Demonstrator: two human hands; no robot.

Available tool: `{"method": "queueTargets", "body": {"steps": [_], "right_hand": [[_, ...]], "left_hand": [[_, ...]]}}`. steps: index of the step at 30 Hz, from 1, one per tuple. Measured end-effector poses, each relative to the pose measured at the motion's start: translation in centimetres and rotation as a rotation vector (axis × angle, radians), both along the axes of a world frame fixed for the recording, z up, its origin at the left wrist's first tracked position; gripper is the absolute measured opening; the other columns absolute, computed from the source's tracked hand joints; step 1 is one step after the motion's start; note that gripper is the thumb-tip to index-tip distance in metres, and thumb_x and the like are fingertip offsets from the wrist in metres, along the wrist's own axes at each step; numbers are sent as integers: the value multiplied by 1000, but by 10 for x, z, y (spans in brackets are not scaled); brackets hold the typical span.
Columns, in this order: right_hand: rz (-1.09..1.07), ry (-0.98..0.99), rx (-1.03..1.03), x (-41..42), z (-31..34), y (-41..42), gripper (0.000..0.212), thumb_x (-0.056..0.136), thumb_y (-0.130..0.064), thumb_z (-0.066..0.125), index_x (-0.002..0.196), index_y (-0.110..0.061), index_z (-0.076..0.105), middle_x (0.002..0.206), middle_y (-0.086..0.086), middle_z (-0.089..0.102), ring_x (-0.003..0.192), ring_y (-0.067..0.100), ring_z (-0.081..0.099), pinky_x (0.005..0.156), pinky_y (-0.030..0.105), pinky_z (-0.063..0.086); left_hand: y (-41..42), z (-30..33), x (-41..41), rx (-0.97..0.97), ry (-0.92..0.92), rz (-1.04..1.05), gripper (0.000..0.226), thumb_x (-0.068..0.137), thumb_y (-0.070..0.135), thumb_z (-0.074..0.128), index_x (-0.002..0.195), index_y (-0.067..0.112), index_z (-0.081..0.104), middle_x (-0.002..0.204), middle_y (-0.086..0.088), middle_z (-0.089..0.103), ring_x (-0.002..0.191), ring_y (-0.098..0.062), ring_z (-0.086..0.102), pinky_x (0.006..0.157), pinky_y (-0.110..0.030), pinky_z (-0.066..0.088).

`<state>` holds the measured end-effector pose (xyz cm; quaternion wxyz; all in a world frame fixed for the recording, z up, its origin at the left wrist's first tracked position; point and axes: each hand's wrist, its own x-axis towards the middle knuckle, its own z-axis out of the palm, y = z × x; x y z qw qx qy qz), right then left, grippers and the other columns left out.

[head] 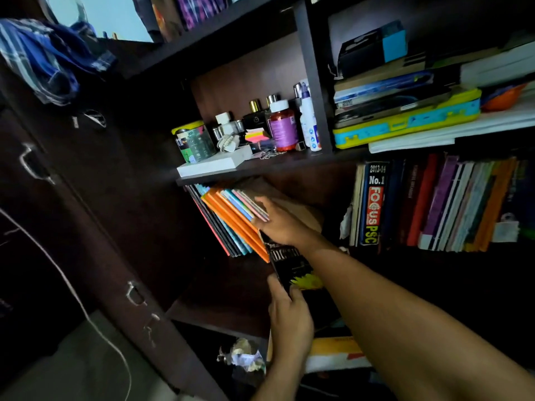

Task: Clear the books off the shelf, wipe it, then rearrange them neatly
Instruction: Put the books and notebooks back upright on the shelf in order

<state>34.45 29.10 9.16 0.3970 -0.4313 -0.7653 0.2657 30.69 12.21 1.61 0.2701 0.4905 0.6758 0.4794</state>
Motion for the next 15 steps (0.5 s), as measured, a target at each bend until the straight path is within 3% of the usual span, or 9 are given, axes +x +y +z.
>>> {"method": "queueTargets", "body": {"steps": [4, 8, 11, 13, 15], "right_hand": [[-74, 13, 233, 75, -24, -36, 27, 98, -29, 63, 121, -15, 65, 119, 0, 68, 111, 11, 61, 96, 24, 44], [-273, 13, 149, 173, -86, -89, 2, 94, -21, 66, 95, -20, 67, 90, -3, 69, 85, 9, 64, 78, 30, 48], [-365, 119, 27, 195, -101, -110, 17, 92, -10, 68, 83, -25, 66, 78, -5, 70, 73, 5, 64, 73, 29, 50], [-338, 118, 42, 190, -100, -114, 11, 94, -23, 69, 84, -23, 66, 75, -6, 70, 70, 7, 65, 71, 33, 53], [-299, 134, 50, 186, -98, -116, 17, 95, -36, 67, 85, -23, 65, 74, -8, 69, 69, 5, 65, 70, 35, 55]], "left_hand": [[-2, 3, 4, 37, -3, 6, 30, 105, 16, 43, 134, 24, 45, 122, -1, 63, 113, -29, 57, 79, -28, 34], [-5, 5, 8, 58, 6, -9, 33, 105, 16, 44, 137, 23, 42, 125, -4, 63, 116, -33, 57, 81, -28, 33], [-4, 6, 9, 55, -9, -24, 34, 106, 16, 44, 139, 22, 42, 128, -6, 63, 114, -32, 58, 82, -29, 35], [-4, 9, 8, 64, -97, -59, 26, 105, 13, 47, 129, 23, 45, 123, -6, 65, 109, -26, 61, 83, -32, 41], [-4, 16, 12, 65, -195, -83, 24, 103, 8, 51, 120, 24, 47, 121, -6, 66, 108, -21, 62, 94, -40, 50]]}}
